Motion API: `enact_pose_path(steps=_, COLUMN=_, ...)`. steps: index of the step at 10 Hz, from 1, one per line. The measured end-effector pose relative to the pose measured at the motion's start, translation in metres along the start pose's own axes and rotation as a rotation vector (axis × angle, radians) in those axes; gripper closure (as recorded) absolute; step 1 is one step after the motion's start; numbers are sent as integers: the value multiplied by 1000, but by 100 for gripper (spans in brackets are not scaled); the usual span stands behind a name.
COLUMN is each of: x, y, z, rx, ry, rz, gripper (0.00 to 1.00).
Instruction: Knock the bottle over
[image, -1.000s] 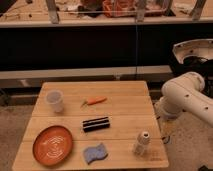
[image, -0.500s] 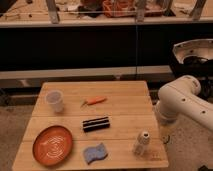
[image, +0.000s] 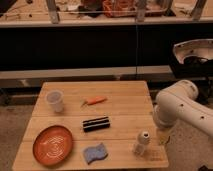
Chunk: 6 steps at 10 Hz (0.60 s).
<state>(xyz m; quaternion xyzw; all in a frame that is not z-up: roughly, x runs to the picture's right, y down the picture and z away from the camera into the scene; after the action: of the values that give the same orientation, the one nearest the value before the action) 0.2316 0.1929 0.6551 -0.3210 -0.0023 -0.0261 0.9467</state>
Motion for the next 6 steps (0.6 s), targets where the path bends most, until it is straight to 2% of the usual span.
enact_pose_path(steps=6, x=-17, y=13, z=1, rx=-12, ry=-18, rz=-43, gripper=20)
